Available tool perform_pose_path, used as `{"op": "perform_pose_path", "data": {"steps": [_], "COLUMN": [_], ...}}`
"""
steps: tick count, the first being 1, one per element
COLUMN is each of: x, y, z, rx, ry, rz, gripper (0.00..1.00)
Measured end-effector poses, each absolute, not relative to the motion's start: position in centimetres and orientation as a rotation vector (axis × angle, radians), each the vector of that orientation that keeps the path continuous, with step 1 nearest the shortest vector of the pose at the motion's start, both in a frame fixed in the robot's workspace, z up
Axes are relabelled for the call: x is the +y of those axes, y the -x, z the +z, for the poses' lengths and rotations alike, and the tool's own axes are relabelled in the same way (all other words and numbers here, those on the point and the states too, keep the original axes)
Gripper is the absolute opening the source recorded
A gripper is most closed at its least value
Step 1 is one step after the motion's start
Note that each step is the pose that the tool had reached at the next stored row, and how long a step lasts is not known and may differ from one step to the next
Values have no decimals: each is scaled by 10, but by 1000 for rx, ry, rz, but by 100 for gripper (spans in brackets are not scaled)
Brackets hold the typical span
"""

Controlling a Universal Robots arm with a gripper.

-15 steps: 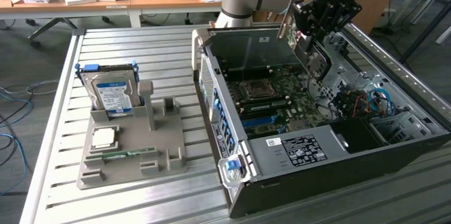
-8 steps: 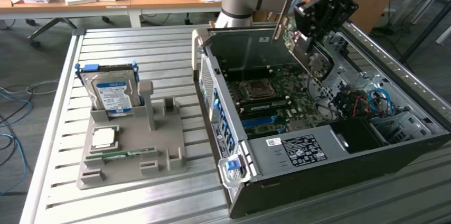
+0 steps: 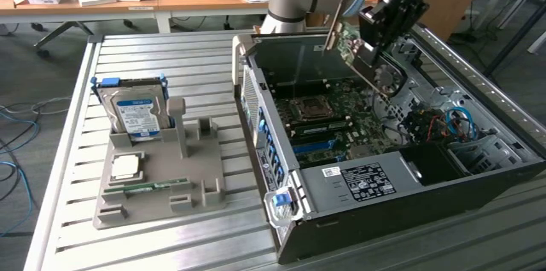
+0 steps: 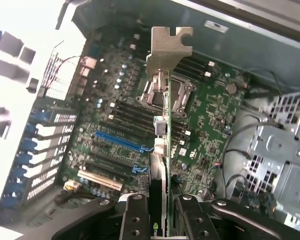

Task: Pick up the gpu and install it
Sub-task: 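Insert the gpu into the slot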

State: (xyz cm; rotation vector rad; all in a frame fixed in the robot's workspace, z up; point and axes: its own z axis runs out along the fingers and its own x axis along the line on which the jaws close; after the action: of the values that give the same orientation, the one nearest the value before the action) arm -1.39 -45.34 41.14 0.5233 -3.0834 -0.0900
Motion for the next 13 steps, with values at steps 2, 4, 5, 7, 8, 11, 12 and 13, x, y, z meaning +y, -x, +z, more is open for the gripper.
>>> {"op": "perform_pose_path", "data": {"steps": [2,4,5,7,8,11,12,13], "x": [-453,-453,-453,-453,-453,-453,-453,-453], "y": [14,14,14,14,14,14,14,14], "z": [411,411,411,411,410,410,410,410], "rx": [-3072,-3061,-3054,-3040,-3033,-3011,-3002,-2994], "ry": [-579,-633,-663,-718,-745,-826,-855,-882], "rz": [-90,-89,-89,-88,-88,-87,-87,-87], "gripper": [26,26,26,26,26,26,26,26]}}
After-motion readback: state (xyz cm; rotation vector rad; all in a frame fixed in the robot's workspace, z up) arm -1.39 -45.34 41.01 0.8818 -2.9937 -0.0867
